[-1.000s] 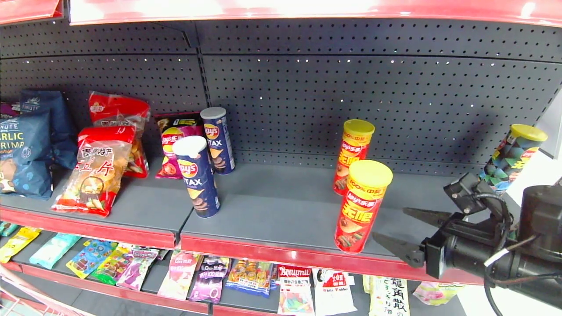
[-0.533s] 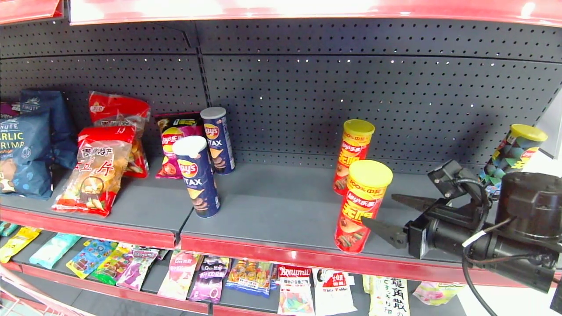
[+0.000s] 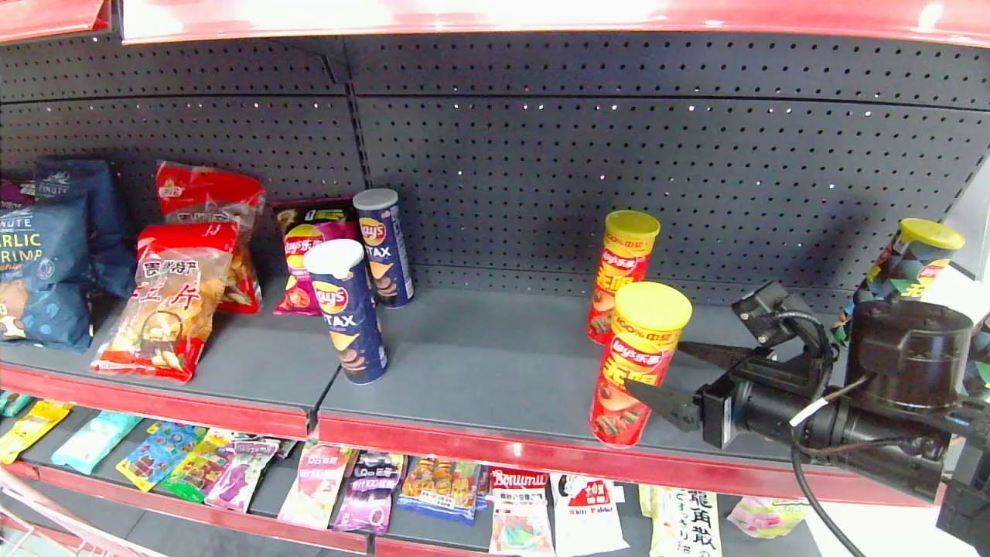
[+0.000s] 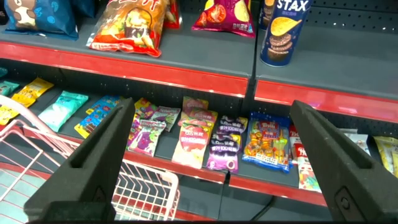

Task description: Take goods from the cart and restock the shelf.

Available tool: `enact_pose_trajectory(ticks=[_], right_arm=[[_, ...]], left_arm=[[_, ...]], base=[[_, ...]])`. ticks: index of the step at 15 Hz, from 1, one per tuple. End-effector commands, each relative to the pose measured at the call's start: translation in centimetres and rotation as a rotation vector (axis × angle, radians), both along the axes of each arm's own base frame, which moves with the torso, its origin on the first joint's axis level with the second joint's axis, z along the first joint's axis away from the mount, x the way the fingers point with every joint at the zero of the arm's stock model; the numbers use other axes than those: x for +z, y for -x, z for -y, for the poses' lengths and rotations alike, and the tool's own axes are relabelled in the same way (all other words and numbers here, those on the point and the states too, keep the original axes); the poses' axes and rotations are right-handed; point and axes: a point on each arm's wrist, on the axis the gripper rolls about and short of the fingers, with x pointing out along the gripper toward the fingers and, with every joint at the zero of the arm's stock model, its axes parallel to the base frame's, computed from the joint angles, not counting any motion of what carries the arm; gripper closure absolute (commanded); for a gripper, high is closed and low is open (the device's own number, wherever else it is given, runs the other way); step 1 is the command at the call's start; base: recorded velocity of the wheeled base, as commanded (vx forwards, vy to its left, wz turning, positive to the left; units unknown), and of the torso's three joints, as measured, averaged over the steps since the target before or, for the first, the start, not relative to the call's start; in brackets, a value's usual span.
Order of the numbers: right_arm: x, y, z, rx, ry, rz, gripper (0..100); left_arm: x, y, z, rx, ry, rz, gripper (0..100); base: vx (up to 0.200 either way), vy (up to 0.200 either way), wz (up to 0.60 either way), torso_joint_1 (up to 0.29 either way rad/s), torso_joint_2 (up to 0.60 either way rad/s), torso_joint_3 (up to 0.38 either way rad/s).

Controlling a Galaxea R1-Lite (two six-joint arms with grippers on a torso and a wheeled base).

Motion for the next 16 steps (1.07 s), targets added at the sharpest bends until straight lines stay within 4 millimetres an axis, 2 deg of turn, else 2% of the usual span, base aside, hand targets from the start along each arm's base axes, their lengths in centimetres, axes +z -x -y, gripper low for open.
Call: enact_pose_trajectory(ticks=[1,11,16], right_arm=[[-0.1,-0.5,-0.3,0.004,0.001,-0.002,0],[-0.3,-2.4,-1.8,0.022,-0.004,0.002,0],[-1.2,-3.5,-2.2,0.019,-0.016,0.030,0]], left_arm=[[0.0,0.0,0.0,0.001,0.000,-0.004,0],[-0.1,0.0,0.0,-0.002,0.000,-0.006,0],[-0.1,-0.1,0.0,-0.002,0.000,-0.007,0]], base=[[0.000,0.000,0.00,0.000,0.00,0.000],[0.000,0.000,0.00,0.000,0.00,0.000],[0.000,0.000,0.00,0.000,0.00,0.000]])
